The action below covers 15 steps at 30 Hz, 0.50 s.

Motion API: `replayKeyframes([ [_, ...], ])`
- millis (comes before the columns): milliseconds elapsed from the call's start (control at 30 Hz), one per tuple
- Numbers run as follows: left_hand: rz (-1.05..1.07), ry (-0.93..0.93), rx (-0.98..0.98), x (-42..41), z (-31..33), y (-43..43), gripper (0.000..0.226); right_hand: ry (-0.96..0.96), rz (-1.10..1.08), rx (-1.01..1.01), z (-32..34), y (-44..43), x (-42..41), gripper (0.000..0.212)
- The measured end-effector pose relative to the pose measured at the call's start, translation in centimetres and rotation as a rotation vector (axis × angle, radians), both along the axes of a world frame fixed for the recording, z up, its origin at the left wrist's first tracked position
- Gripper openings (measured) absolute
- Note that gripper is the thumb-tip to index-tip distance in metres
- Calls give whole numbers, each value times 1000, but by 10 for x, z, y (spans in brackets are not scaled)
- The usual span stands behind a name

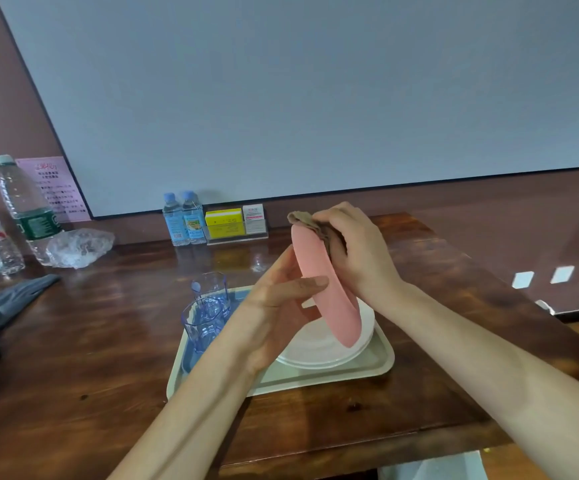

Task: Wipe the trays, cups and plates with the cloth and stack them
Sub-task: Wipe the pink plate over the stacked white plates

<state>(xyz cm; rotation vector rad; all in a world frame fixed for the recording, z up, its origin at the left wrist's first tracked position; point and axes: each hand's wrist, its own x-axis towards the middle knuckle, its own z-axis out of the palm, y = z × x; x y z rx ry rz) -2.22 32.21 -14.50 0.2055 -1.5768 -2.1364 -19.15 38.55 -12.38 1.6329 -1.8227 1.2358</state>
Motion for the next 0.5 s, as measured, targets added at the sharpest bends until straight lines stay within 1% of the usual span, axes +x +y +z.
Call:
replayKeyframes([
  [67, -40, 58, -8, 0, 1, 0, 62, -48, 3, -30, 6, 1, -6, 27],
  [167, -86, 120, 2, 3, 8, -2, 63, -169, -40, 4, 18, 6, -20, 28],
  [233, -135, 188, 65, 9, 6, -7, 65, -299, -78, 25, 18, 11, -26, 28],
  [267, -120, 213, 108, 10, 5, -9, 66, -367, -99, 29, 15, 13, -26, 28],
  [400, -76, 300, 197, 6, -4, -14, 64, -705, -112, -23, -12, 23, -10, 23],
  [467, -47, 314, 205, 4, -8, -15, 65, -935, -65, -14, -24, 30, 8, 21],
  [500, -24, 305, 185, 3, -9, -16, 66, -1071, 0, 17, -29, 32, 16, 20],
])
